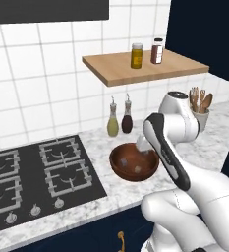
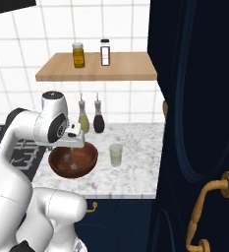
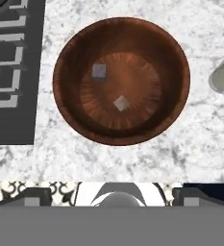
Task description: Grab a lemon wedge from the fridge and one ice cube from the ice bowl, and put them in the glass of lemonade.
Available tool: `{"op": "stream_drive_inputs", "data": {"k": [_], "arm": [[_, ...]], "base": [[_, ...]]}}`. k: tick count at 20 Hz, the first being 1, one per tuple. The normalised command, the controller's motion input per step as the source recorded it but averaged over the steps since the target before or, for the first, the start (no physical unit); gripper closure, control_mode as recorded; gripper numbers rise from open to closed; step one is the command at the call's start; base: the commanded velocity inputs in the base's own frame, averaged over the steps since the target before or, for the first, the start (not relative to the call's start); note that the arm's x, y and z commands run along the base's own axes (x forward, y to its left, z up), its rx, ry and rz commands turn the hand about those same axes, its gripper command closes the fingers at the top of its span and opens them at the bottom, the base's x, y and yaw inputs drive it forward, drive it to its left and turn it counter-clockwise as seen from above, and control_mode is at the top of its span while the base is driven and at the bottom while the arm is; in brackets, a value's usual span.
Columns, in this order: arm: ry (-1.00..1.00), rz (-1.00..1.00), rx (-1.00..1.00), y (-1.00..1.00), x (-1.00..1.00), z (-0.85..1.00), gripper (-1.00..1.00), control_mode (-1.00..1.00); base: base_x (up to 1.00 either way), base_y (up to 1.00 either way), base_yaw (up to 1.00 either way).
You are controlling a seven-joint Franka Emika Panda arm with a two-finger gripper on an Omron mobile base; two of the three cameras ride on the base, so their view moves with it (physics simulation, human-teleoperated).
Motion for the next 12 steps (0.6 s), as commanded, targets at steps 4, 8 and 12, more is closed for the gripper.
{"op": "stream_drive_inputs", "data": {"k": [4,8,12], "arm": [[0.0,-0.07,0.17,0.11,0.03,-0.32,-1.0,-1.0],[0.01,-0.09,0.18,0.19,0.16,-0.35,-1.0,-1.0],[0.03,-0.09,0.1,0.14,0.51,-0.26,-1.0,-1.0]], "base": [[0.0,0.0,0.0],[0.0,0.0,0.0],[0.0,0.0,0.0]]}}
